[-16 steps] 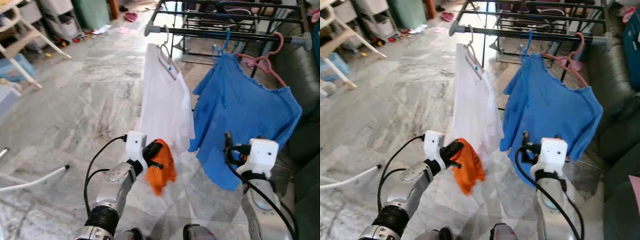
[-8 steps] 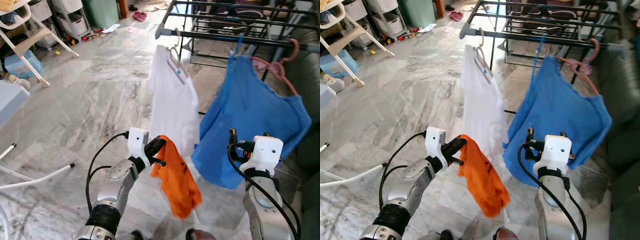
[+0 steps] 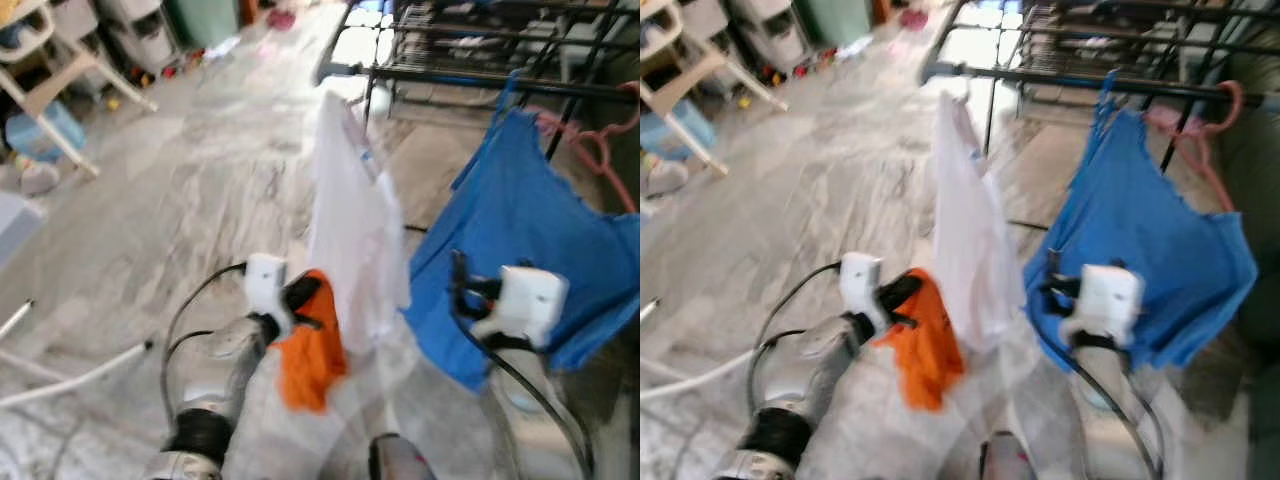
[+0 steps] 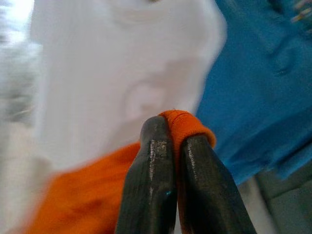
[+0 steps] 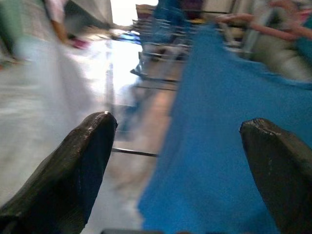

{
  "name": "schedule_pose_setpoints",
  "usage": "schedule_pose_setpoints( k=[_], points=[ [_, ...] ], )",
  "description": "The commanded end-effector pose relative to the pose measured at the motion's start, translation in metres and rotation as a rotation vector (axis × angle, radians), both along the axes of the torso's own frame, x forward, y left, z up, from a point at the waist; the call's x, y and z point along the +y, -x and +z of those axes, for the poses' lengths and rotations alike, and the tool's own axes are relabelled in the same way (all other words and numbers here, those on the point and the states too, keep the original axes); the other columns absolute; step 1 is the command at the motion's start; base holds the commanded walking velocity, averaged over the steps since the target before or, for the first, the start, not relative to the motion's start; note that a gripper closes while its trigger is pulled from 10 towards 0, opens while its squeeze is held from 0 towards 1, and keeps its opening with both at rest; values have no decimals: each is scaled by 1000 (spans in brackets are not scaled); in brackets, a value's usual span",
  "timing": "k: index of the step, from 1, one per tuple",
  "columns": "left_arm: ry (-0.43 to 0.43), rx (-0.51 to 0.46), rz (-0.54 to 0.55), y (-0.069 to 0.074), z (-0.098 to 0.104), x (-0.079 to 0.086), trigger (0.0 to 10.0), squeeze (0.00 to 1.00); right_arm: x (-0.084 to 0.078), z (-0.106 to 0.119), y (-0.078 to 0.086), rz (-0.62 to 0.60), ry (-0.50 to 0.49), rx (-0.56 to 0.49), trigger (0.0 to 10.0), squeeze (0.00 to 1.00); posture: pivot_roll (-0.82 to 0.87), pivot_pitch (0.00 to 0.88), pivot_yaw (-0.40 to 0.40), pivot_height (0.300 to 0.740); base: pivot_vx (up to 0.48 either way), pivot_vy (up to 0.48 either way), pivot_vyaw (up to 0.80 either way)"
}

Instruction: Hang hanger

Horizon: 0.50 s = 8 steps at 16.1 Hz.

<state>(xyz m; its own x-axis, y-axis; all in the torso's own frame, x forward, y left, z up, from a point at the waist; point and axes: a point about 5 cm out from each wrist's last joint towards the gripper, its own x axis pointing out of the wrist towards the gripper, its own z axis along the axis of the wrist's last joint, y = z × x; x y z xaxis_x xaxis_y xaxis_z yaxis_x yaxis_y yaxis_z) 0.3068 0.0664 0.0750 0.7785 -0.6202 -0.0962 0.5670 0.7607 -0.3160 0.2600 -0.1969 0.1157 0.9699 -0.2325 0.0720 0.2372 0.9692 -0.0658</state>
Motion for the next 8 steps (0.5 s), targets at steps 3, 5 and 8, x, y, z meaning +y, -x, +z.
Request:
schedule_pose_setpoints(
  k=[3, 5, 8],
  points=[
    [-25, -17, 7, -1, 2, 9, 10000, 0, 8, 3, 0, 12, -30, -18, 10000, 0, -191, 182, 77, 740, 350, 0, -146],
    [-28, -17, 5, -1, 2, 10, 10000, 0, 9, 2, 0, 13, -31, -14, 10000, 0, -189, 183, 80, 740, 324, 0, -594],
    [-33, -18, 4, -1, 2, 10, 10000, 0, 10, 1, 1, 14, -31, -13, 10000, 0, -185, 184, 81, 740, 291, 0, -800]
  ],
)
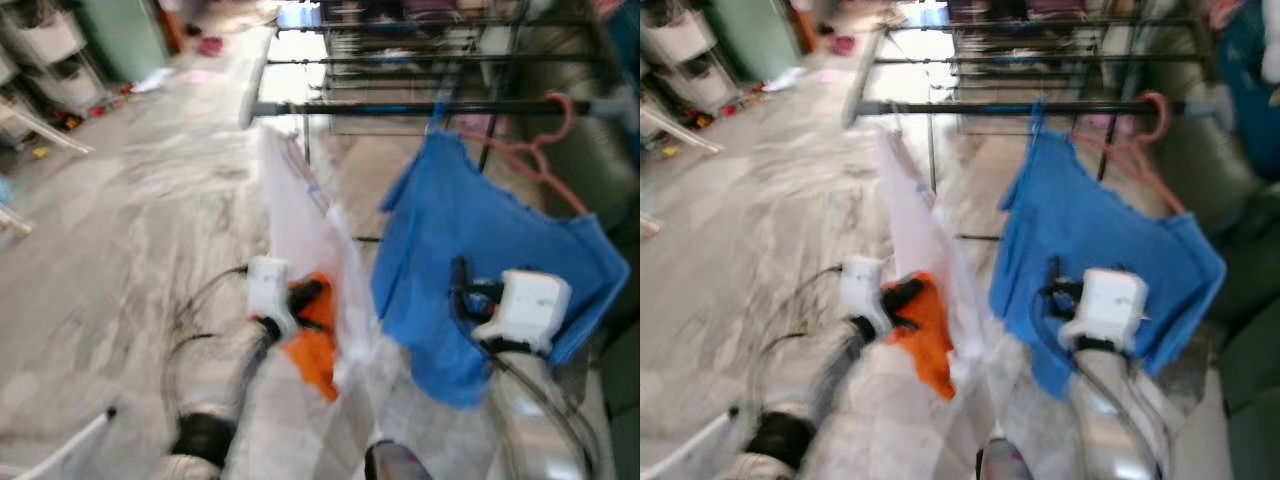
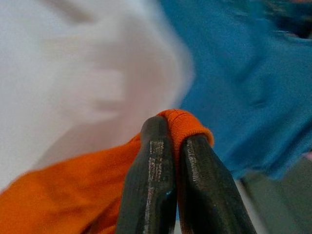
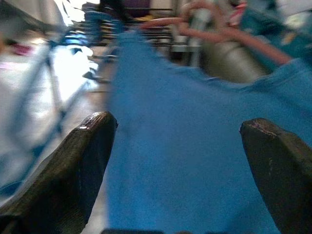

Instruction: Hang hanger

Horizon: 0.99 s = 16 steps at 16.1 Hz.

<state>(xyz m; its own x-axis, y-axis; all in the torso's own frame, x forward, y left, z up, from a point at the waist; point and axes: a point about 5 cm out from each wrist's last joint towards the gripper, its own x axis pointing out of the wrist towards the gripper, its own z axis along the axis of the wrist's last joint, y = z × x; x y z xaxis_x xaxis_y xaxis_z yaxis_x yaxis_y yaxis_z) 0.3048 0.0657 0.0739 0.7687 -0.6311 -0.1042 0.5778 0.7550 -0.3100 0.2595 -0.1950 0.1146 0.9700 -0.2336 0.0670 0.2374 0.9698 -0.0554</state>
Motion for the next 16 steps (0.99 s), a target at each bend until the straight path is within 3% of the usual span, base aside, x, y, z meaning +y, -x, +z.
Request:
schedule_pose_setpoints(
  k=[1, 9, 13, 16],
  points=[
    [-25, -21, 20, -3, 3, 12, 10000, 0, 9, 2, 0, 16, -21, -17, 10000, 0, -182, 185, 82, 740, 285, 0, -663],
    [-53, 14, 90, -5, -2, 23, 10000, 0, 15, 5, -1, 63, 34, -28, 10000, 0, -174, 182, 79, 740, 66, 0, -65],
    [-57, 19, 109, -8, 1, 29, 10000, 0, 31, 15, -6, 147, 100, -53, 10000, 0, -173, 182, 83, 740, 0, 0, 0],
    [-74, 11, 119, -11, 2, 39, 10000, 0, 31, 9, -5, 140, 74, -32, 10000, 0, -161, 193, 90, 740, 0, 0, 0]
  ],
)
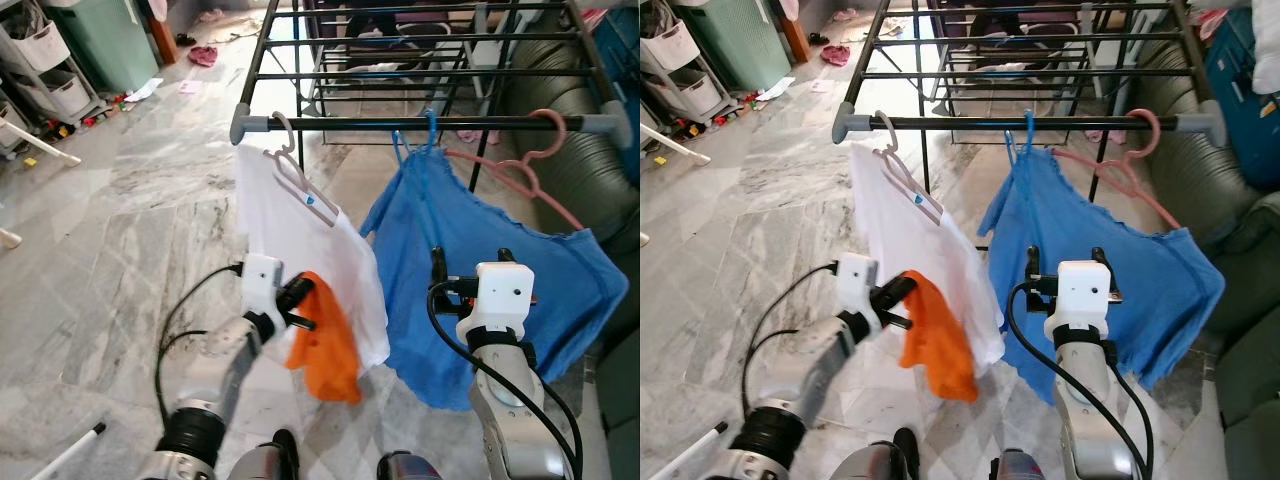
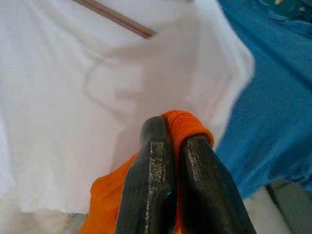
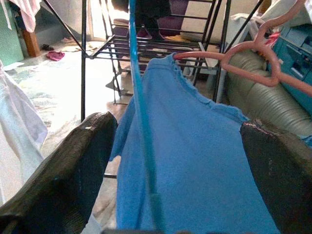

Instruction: Hang hanger

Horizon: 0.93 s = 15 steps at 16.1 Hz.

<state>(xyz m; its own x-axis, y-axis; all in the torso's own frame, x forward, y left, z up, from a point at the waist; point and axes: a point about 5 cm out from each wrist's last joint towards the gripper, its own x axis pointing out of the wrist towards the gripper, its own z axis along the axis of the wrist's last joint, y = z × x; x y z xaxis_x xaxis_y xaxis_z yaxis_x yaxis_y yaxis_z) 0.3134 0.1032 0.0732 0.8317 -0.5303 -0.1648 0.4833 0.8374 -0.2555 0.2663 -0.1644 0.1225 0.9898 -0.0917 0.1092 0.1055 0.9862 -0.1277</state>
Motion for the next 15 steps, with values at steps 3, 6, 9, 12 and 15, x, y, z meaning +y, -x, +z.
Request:
schedule_pose_setpoints(
  k=[3, 6, 9, 12, 15],
  points=[
    [-12, -32, -3, -4, 6, 4, 10000, 0, 0, -1, 3, -1, -8, 3, 10000, 0, -158, 198, 91, 740, 0, 225, -579],
    [-9, -30, -19, -3, 5, -1, 10000, 0, -1, 1, 2, -9, -5, -2, 10000, 0, -164, 197, 93, 740, 0, 382, -152],
    [-9, -29, -26, -2, 4, -5, 10000, 0, -2, 0, 3, -11, -3, -1, 10000, 0, -169, 197, 90, 740, 0, 415, 0],
    [-6, -37, -34, 2, 2, -8, 10000, 0, -2, 0, 4, -13, 5, 1, 10000, 0, -175, 199, 83, 740, 0, 120, 0],
    [15, -41, -50, 6, 1, -13, 10000, 0, -4, 2, 3, -15, 36, 1, 10000, 0, -177, 200, 75, 740, 0, 0, 0]
  ],
)
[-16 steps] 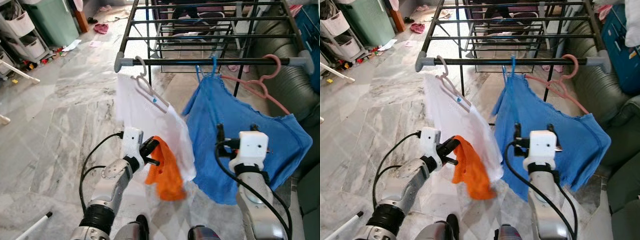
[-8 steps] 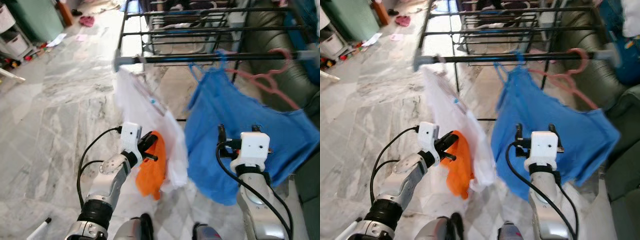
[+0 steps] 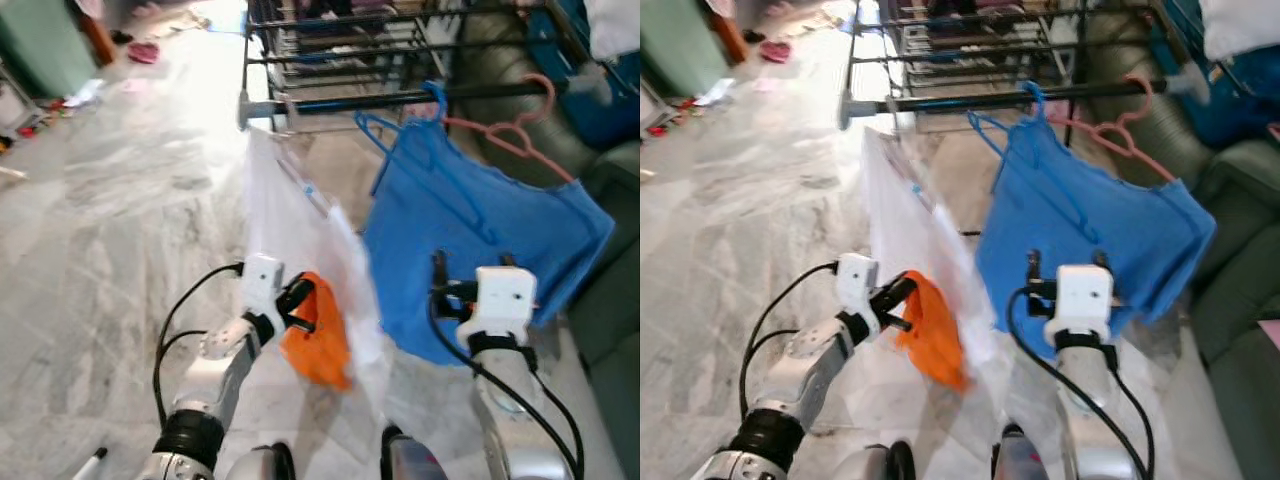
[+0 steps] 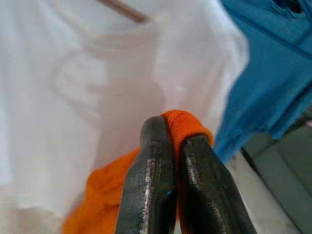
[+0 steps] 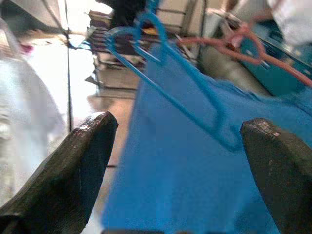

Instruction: Hang hanger

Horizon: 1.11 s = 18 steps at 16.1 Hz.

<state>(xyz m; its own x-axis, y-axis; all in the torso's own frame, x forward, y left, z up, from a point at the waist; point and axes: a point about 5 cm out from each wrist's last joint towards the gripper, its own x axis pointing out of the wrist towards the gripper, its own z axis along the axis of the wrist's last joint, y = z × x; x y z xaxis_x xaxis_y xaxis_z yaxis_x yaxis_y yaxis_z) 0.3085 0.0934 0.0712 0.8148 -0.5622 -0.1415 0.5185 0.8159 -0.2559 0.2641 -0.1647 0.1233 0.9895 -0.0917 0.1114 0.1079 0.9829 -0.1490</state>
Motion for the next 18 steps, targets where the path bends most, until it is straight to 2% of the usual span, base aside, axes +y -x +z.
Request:
schedule_pose_setpoints(
  k=[1, 8, 14, 18],
  points=[
    [22, -24, -15, 2, 3, -5, 10000, 0, -4, 1, 1, -14, 24, 3, 10000, 0, -178, 201, 72, 740, 0, 0, 0],
    [74, -28, -44, 5, 5, -10, 10000, 0, -9, 1, 2, -36, 44, 11, 10000, 0, -185, 207, 64, 740, 0, 0, 0],
    [86, -27, -54, 6, 7, -13, 10000, 0, -2, 8, 2, -5, 105, -21, 10000, 0, -182, 211, 60, 740, 261, 0, 0],
    [85, -20, -67, 9, 5, -15, 10000, 0, -1, 15, 0, 2, 152, -52, 10000, 0, -181, 211, 51, 740, 0, 0, 0]
  ],
)
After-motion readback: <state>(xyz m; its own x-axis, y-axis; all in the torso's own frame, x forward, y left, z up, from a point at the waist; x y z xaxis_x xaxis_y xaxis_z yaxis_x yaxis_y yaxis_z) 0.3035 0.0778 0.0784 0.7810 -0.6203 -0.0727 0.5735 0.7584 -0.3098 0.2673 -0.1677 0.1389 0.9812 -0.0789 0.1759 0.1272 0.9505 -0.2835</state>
